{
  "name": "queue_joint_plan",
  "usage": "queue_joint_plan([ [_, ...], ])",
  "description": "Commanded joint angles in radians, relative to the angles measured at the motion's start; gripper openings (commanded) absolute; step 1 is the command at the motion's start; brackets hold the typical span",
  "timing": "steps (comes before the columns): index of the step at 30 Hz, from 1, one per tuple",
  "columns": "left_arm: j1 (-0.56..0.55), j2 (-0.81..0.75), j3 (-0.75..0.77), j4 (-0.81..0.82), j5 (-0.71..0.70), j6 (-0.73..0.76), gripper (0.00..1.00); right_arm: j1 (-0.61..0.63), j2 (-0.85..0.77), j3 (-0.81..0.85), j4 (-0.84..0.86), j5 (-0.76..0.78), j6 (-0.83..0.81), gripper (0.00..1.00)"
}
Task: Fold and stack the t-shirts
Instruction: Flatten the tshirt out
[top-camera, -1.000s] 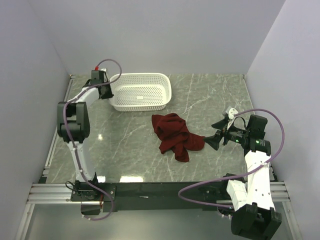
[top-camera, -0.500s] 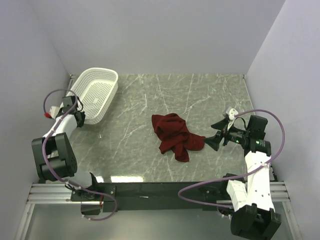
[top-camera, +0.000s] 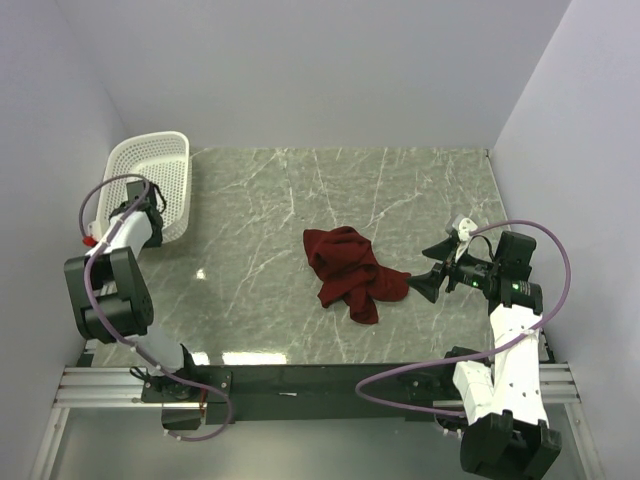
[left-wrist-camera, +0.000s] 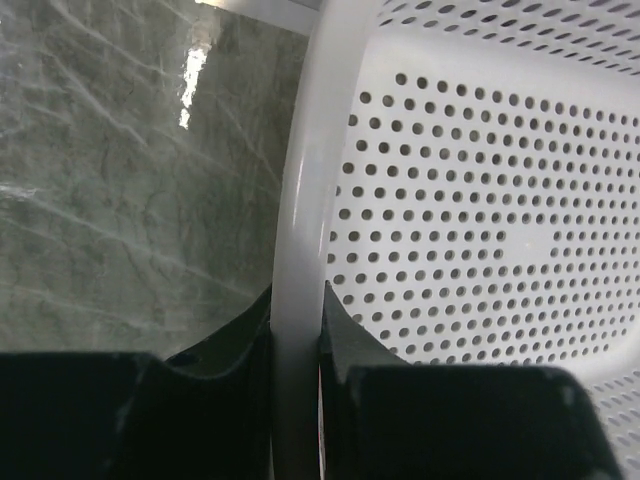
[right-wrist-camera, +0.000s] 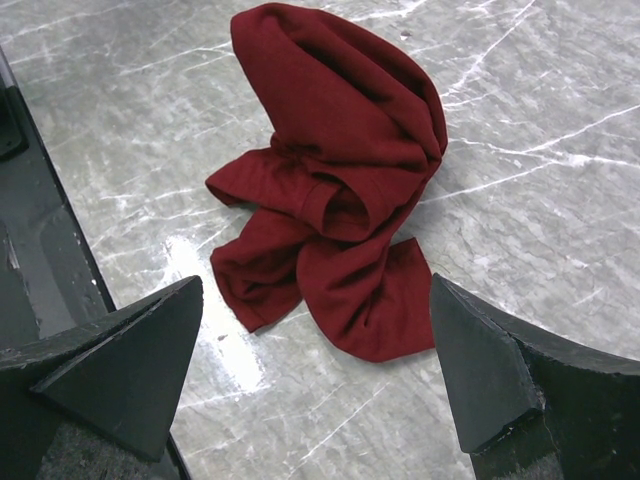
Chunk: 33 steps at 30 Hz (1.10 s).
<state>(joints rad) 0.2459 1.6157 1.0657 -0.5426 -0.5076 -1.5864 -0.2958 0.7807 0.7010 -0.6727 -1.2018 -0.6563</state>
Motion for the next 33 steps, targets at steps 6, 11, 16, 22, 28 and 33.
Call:
queue_joint_plan([
  [6, 0.018, 0.084, 0.088, 0.021, -0.042, 0.051, 0.32, -0.009, -0.008, 0.038, -0.002, -0.024, -0.014, 1.00],
  [11, 0.029, 0.093, 0.119, -0.005, -0.045, 0.091, 0.74, -0.011, -0.003, 0.040, -0.007, -0.024, -0.017, 1.00],
  [16, 0.021, -0.055, 0.090, -0.005, -0.022, 0.238, 0.95, -0.014, -0.003, 0.037, -0.005, -0.021, -0.019, 1.00],
  [22, -0.002, -0.393, -0.093, 0.016, 0.136, 0.436, 0.99, -0.014, 0.002, 0.037, -0.011, -0.009, -0.039, 1.00],
  [28, -0.036, -0.664, -0.286, 0.454, 0.816, 0.912, 0.90, 0.076, 0.060, 0.051, -0.079, 0.007, -0.121, 0.99],
  [33, -0.276, -0.625, -0.285, 0.549, 1.052, 1.147, 0.95, 0.291, 0.164, 0.083, 0.019, 0.335, -0.017, 0.94],
])
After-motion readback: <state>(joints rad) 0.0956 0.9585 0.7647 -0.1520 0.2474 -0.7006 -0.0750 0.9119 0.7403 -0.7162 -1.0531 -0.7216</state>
